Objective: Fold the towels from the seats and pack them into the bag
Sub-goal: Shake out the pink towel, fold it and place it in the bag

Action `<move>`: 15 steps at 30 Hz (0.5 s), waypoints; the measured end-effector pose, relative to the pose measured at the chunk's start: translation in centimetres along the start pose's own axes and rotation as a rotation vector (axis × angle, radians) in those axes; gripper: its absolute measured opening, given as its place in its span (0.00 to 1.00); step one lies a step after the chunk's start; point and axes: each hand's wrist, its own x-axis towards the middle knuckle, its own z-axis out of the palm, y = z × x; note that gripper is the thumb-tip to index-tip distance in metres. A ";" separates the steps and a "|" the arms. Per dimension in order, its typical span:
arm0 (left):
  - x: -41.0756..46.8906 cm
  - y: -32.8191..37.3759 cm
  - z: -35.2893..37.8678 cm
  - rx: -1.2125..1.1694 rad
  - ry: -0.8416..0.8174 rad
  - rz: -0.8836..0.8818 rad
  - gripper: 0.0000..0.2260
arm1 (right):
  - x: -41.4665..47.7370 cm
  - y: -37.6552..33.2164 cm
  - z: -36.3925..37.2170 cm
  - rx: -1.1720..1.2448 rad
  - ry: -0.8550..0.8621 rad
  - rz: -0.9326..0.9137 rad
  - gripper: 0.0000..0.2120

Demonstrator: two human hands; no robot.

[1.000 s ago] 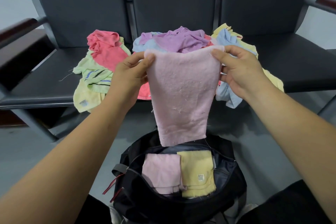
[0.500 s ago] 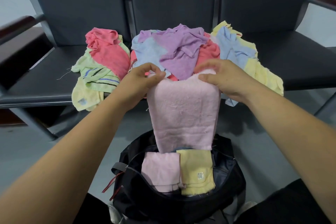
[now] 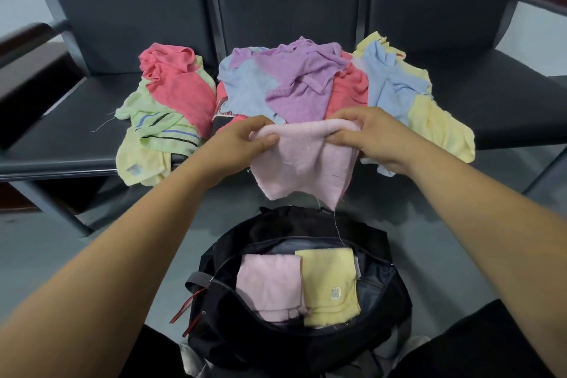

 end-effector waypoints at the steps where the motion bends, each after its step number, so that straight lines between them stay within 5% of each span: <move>1: 0.0 0.1 0.1 -0.079 -0.019 -0.022 0.02 | 0.0 0.2 0.0 0.090 0.009 0.036 0.08; 6: 0.6 0.3 0.7 -0.581 0.099 -0.286 0.02 | 0.9 0.5 0.5 0.528 0.118 0.171 0.10; 9: 0.7 0.4 0.8 -0.800 0.024 -0.262 0.15 | 1.3 0.9 0.6 0.644 0.091 0.237 0.07; 12: 0.5 -0.1 0.6 -0.321 -0.069 -0.145 0.24 | 0.8 1.1 0.1 0.585 -0.159 0.222 0.18; 15: 0.2 -0.2 0.8 0.212 0.001 -0.021 0.11 | 0.2 1.1 0.1 -0.034 -0.177 0.137 0.16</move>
